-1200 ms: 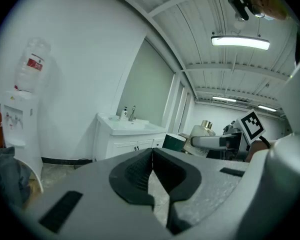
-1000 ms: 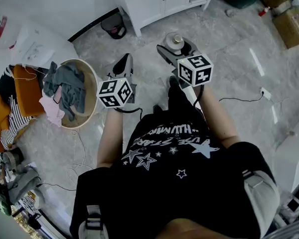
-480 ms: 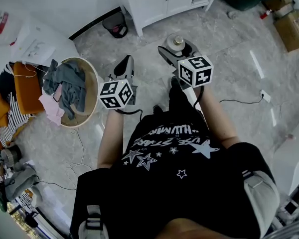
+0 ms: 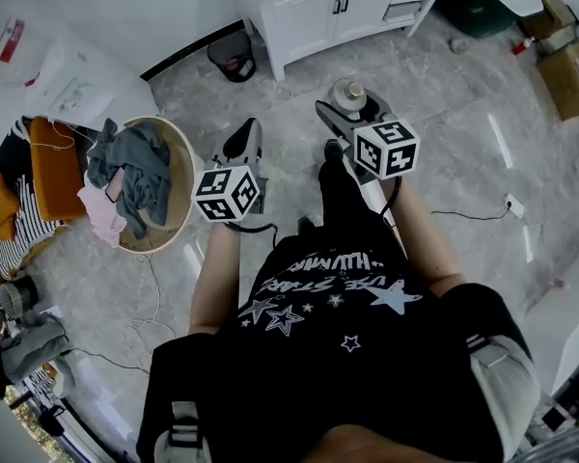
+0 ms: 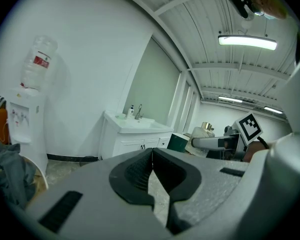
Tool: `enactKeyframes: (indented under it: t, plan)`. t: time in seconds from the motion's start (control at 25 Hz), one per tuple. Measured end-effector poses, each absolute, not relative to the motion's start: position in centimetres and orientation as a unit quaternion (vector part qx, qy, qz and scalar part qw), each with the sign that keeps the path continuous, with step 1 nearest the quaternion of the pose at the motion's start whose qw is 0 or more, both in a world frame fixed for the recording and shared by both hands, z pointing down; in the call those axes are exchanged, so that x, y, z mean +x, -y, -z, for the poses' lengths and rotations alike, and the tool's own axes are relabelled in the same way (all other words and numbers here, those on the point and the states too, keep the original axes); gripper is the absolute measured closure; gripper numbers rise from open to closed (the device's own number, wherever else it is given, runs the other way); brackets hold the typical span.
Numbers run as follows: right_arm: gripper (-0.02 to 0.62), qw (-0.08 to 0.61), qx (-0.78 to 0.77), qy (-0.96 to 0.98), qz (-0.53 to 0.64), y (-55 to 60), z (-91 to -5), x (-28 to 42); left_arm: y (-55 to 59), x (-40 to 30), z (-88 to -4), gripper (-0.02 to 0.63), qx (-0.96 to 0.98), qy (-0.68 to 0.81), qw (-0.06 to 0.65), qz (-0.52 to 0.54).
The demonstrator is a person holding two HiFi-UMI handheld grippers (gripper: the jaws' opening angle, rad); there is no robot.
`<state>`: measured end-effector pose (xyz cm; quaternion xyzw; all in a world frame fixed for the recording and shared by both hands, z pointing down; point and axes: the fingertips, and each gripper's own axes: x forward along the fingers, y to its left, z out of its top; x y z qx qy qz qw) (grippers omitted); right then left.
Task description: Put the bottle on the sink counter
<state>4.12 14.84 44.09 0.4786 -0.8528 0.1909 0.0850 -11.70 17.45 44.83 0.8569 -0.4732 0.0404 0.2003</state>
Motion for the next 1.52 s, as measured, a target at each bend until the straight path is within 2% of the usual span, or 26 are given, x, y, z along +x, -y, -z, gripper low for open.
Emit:
enactKeyframes:
  t: [1.12,1.52]
  plan:
    - [0.275,0.108,0.407,0.890,-0.177,13.2,-44.6,6.1,8.3,-8.6,-44.4,0.597,0.824,0.532,0.191,-0.039]
    - [0.275,0.117,0.377,0.902,-0.175,19.8,-45.3,6.7,13.8,-7.4,-44.5,0.598,0.807,0.557,0.191,-0.037]
